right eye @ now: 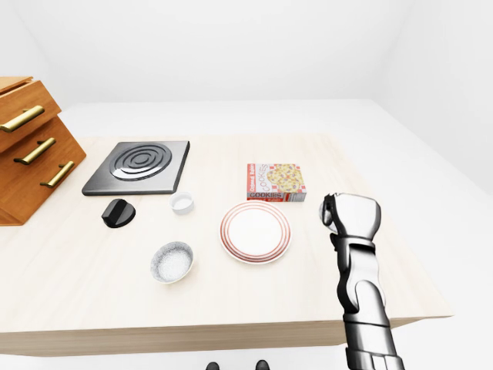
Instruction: Pick the akita bowl next to the plate and place it on the plate.
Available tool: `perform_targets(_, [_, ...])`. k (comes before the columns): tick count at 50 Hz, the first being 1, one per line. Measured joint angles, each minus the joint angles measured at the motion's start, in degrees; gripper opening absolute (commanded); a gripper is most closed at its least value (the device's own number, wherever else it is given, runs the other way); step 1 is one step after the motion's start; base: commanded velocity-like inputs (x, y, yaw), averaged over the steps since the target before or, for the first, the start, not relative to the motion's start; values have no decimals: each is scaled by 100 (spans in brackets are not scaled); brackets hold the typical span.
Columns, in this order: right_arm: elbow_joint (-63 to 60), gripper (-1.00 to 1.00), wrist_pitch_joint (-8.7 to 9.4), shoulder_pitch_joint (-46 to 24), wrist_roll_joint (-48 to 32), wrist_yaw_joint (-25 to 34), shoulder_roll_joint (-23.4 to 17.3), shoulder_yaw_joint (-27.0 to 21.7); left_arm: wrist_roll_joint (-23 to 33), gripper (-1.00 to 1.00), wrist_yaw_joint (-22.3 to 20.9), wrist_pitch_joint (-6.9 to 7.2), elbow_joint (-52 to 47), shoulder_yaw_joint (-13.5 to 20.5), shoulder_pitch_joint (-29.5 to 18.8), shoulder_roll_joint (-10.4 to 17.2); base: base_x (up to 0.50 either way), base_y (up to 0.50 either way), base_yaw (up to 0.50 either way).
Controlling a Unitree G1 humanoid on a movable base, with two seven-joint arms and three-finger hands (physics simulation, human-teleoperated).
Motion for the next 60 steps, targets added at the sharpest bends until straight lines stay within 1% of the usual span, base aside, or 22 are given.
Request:
perform_targets(28, [-1071, -100, 0, -15, -293, 953, 234, 22, -18, 100, 6, 0, -5, 8, 6, 8, 0, 0, 0])
perform_targets(48, [-1356, -100, 0, -235, -497, 1344, 436, 270, -16, 100, -5, 0, -5, 20, 4, 5, 0, 0, 0])
perform_targets(60, [-1329, -100, 0, -457, -632, 1465, 564, 490, -27, 100, -1, 0, 15, 5, 4, 10, 0, 0, 0])
